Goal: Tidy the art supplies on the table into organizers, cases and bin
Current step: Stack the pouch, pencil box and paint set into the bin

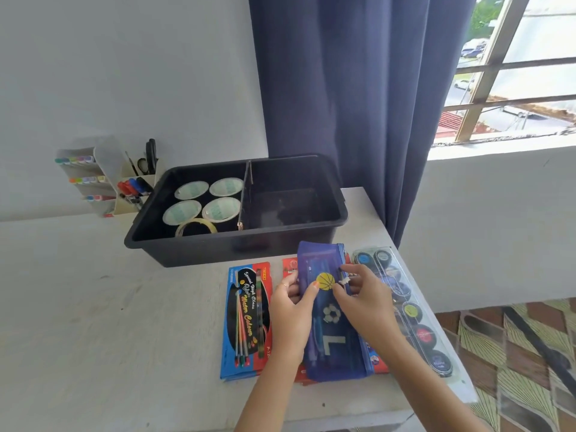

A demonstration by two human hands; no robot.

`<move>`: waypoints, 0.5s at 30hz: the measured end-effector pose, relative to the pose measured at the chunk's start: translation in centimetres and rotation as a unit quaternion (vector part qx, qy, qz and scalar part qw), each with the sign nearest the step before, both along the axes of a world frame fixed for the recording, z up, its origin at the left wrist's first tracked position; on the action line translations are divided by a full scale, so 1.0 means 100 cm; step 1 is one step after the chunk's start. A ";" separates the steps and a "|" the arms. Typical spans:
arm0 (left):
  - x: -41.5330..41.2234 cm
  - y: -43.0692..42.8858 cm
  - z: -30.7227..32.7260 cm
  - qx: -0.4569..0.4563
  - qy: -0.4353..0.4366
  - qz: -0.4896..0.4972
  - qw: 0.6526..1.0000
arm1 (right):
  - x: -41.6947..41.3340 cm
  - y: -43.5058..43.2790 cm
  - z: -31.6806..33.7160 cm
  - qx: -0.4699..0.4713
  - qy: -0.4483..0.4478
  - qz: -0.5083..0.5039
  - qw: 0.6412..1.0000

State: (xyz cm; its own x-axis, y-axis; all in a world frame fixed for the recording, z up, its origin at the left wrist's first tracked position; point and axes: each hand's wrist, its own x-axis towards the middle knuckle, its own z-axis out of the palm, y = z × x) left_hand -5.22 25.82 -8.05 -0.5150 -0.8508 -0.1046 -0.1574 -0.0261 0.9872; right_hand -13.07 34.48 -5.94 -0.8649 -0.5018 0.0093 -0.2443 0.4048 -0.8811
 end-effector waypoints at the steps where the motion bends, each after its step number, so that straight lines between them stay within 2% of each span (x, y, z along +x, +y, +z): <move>1: 0.002 -0.002 0.001 0.001 0.002 0.006 1.000 | 0.001 -0.002 0.000 -0.010 -0.004 0.003 1.000; 7: 0.027 -0.023 0.003 0.006 0.000 0.042 0.999 | 0.019 -0.020 -0.001 -0.053 -0.041 0.029 0.997; 15: 0.069 -0.053 0.004 0.028 0.007 0.104 0.994 | 0.049 -0.061 -0.005 -0.035 -0.038 0.116 0.992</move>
State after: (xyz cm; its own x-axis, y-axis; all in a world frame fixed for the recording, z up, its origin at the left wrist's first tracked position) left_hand 1.73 20.49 -7.62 -0.3302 -0.9321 -0.1486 -0.1293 -0.1113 0.9853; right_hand -8.20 28.36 -6.47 -0.7260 -0.6876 -0.0108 -0.2549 0.2837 -0.9244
